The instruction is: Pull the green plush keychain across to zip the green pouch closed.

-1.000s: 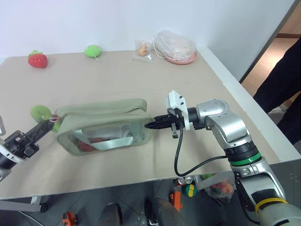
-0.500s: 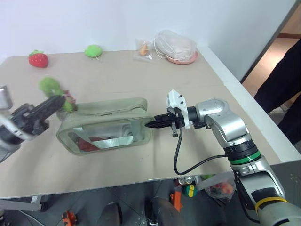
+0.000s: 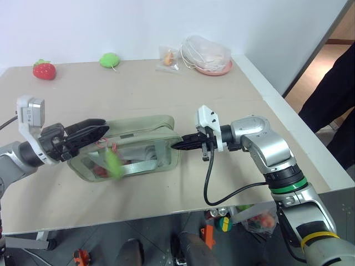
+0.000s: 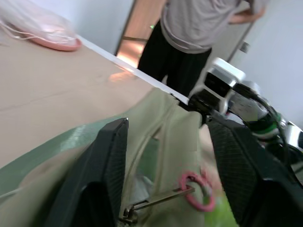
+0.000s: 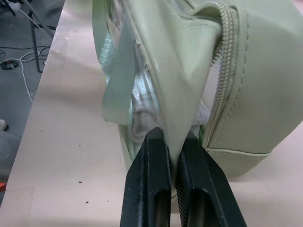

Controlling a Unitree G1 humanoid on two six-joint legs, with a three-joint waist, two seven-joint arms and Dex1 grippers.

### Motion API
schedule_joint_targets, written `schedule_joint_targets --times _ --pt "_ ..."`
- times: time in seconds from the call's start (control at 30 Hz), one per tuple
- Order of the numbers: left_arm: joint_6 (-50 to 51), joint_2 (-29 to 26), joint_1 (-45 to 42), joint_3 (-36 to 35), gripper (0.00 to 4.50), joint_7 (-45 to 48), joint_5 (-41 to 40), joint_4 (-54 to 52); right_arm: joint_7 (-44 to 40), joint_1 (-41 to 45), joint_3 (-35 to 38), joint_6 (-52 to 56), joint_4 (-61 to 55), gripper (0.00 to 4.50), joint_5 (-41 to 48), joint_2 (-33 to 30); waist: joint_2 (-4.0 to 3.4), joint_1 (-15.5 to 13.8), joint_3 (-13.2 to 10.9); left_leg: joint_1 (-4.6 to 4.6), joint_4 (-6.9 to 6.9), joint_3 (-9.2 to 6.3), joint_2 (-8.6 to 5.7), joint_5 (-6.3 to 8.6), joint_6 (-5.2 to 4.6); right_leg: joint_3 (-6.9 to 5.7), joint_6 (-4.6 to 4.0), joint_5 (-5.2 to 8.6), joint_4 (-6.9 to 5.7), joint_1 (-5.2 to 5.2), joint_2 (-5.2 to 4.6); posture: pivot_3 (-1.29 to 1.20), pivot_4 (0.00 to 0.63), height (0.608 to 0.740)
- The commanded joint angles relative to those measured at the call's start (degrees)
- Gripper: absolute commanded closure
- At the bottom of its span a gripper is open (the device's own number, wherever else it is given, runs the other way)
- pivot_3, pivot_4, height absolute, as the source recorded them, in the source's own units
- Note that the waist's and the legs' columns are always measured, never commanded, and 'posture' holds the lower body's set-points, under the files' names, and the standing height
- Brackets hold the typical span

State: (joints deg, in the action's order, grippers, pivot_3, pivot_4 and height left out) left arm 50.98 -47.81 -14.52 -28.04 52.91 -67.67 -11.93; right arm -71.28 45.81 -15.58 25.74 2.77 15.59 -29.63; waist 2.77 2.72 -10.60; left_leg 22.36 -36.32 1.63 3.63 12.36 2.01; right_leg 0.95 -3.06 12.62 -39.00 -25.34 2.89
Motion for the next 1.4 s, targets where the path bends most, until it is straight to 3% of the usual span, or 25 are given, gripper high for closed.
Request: schedule_joint_targets --times 0.03,0.5,0.77,0.87,1.13,1.4 --pt "0.31 -1.53 0.68 -3.96 1.79 1.08 -2.49 -1.22 0.04 0.31 0.14 -0.21 -1.82 4.50 0.40 0.31 0.00 0.04 0.00 0.00 0.00 0.00 0.01 0.00 0.00 0.00 0.00 0.00 0.00 -0.01 0.01 0.00 0.150 0.740" --pt "0.47 -2.14 3.28 -14.86 1.79 -1.61 -6.02 3.68 -0.43 0.86 -0.64 -1.09 -0.60 4.50 -0.06 1.49 0.00 0.13 0.00 -0.02 0.02 0.00 0.06 0.00 0.00 -0.01 -0.03 0.02 0.00 -0.02 0.07 0.00 0.150 0.740" --pt "-2.40 -8.72 25.59 -18.38 1.79 12.24 7.99 4.51 -0.59 0.33 -0.81 -0.86 -1.08 4.50 -0.07 1.55 -0.01 0.52 -0.01 -0.06 0.22 -0.01 0.19 0.08 0.12 -0.04 -0.29 0.17 -0.01 -0.11 0.17 0.00 0.150 0.740" --pt "-3.26 -8.41 27.15 -19.16 1.79 13.16 9.18 5.76 -0.72 0.19 -0.74 -0.78 -1.22 4.50 0.02 1.39 -0.02 0.35 -0.01 -0.08 0.27 -0.03 0.19 0.09 0.13 -0.11 -0.37 0.23 -0.02 -0.12 0.15 0.00 0.150 0.740" --pt "-2.25 -5.18 24.64 -14.10 1.79 11.17 8.70 2.16 -0.79 0.50 -0.65 -0.59 -1.03 4.50 0.08 1.44 0.00 0.26 0.00 -0.12 0.39 0.00 0.19 0.09 0.13 -0.08 -0.37 0.23 -0.01 -0.12 0.16 0.00 0.150 0.740" --pt "-5.55 -4.65 25.02 -8.67 1.79 12.22 14.05 3.17 -0.86 0.36 -0.23 0.12 -1.85 4.50 0.35 0.85 0.00 0.20 0.00 -0.17 0.54 -0.02 0.21 0.10 0.15 -0.09 -0.41 0.30 -0.01 -0.13 0.19 0.00 0.150 0.740"
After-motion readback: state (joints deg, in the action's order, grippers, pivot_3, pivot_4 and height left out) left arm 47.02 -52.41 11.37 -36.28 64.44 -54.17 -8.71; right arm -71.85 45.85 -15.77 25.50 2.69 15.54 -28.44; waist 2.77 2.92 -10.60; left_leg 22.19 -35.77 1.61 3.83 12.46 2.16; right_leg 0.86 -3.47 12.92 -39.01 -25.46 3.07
